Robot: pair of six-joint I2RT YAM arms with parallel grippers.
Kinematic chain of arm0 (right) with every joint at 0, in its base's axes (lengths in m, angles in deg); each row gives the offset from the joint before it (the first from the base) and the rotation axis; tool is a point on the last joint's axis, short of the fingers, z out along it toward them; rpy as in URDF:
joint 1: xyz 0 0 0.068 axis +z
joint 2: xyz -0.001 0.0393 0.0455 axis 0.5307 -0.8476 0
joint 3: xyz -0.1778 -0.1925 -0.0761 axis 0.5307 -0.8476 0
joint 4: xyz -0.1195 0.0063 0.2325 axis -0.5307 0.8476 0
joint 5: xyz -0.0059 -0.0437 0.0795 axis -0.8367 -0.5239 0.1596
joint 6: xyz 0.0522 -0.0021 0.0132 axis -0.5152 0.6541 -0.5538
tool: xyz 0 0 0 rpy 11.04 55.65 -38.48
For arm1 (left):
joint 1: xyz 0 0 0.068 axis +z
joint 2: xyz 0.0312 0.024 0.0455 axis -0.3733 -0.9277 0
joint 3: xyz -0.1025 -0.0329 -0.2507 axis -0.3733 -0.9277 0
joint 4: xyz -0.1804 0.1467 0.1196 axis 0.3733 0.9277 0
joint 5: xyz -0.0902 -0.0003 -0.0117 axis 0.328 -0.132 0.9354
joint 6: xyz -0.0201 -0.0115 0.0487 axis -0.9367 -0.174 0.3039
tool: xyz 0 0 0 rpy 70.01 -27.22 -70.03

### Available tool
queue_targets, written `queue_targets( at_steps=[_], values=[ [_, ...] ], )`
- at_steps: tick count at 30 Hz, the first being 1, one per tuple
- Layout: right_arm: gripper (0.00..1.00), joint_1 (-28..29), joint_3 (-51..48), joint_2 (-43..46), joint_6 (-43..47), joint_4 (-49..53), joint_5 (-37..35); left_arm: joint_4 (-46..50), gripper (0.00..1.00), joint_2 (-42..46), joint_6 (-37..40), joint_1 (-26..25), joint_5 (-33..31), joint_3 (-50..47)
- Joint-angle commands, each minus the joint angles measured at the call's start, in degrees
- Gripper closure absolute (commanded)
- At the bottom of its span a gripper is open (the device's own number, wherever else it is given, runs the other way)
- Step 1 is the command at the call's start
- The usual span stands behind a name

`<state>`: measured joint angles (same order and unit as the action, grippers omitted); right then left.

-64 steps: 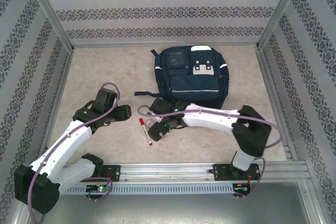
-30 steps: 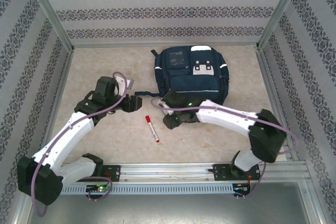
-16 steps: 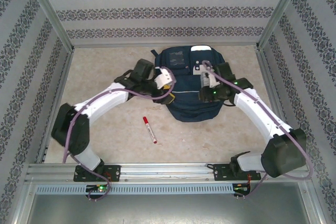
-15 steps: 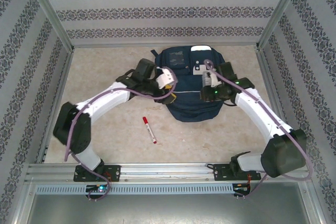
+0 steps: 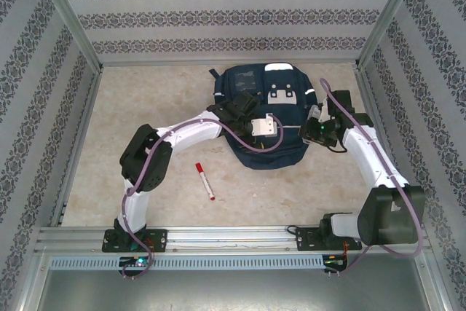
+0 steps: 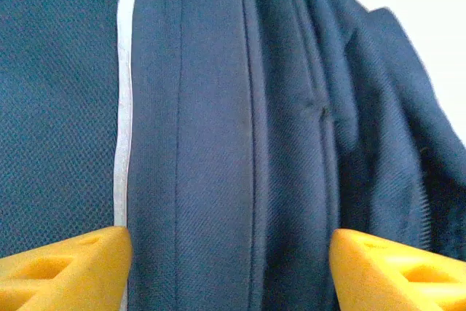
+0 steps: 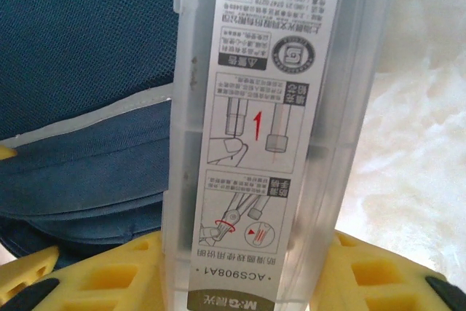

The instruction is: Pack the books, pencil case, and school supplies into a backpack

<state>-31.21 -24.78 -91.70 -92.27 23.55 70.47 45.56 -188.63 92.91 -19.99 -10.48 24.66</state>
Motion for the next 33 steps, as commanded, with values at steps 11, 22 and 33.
queue_targets(
  at_steps=[11, 22, 33],
  values=[
    [0.62, -0.4, -2.2, 2.6, -3.8, -3.0, 5.2, -7.0, 0.84, -1.1, -8.1, 1.9, -10.1, 4.2],
    [0.63, -0.2, -5.5, 5.8, -13.6, -3.1, 16.5, 20.0, 1.00, -5.7, -19.1, 3.5, 12.6, 24.8],
    [0.64, 9.6, -13.2, 2.5, -48.6, -24.3, 17.5, 19.3, 1.00, -8.5, -41.0, 4.6, 17.3, 33.4]
  ],
)
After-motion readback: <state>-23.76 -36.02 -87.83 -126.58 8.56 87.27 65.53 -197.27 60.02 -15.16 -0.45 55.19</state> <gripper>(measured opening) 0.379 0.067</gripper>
